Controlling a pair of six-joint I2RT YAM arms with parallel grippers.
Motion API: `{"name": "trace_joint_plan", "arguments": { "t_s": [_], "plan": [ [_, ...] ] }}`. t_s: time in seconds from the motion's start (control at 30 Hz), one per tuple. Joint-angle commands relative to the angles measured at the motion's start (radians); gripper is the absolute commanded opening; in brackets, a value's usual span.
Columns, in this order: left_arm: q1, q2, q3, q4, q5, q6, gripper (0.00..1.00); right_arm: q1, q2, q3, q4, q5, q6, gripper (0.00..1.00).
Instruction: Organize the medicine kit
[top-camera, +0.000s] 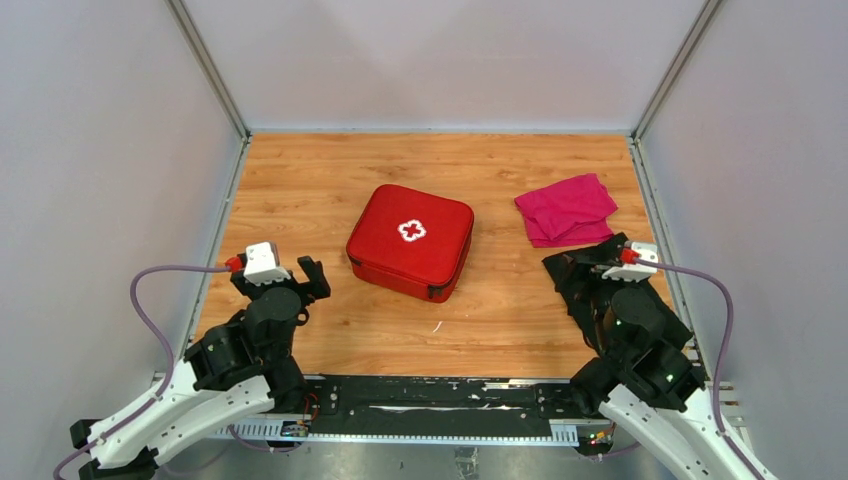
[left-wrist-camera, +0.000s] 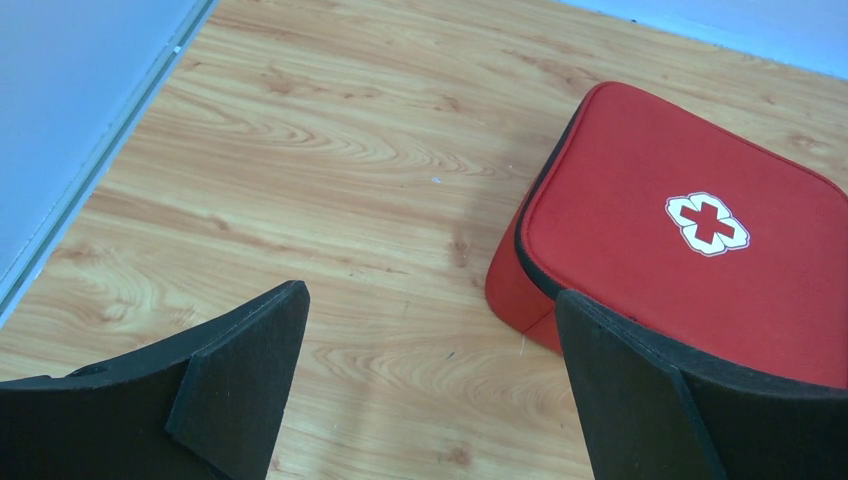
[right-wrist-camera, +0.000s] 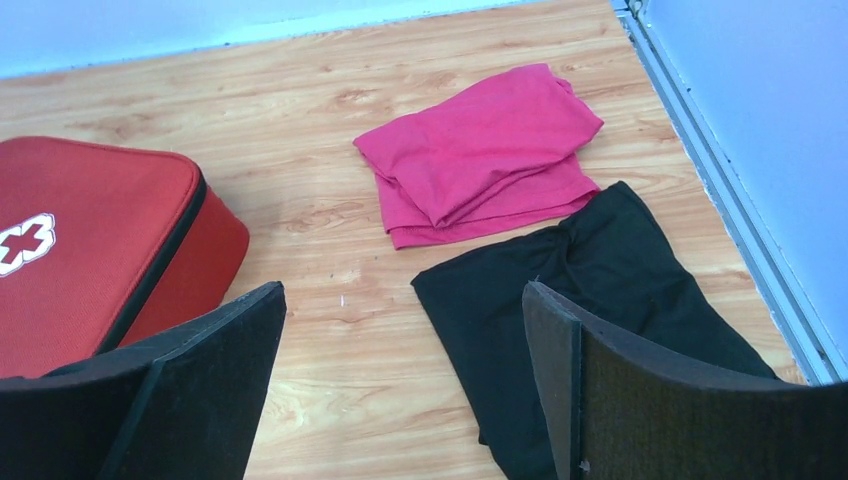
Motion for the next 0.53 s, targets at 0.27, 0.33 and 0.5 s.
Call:
{"name": "trace_joint_plan", "arguments": {
  "t_s": [0.27,0.33,0.5],
  "plan": [
    [0.002,0.004,-0.009,0.018,-0.011,-0.020,1.00,-0.012,-0.099,-0.055,-0.027,0.074,0.053,0.94],
    [0.002,0.004,-0.010,0.013,-0.013,-0.023,1.00,-0.012,-0.095,-0.056,-0.028,0.073,0.054,0.94],
    [0.002,0.013,-0.008,-0.010,-0.020,-0.037,1.00,-0.011,-0.094,-0.072,-0.038,0.071,0.072,0.95]
  ]
}}
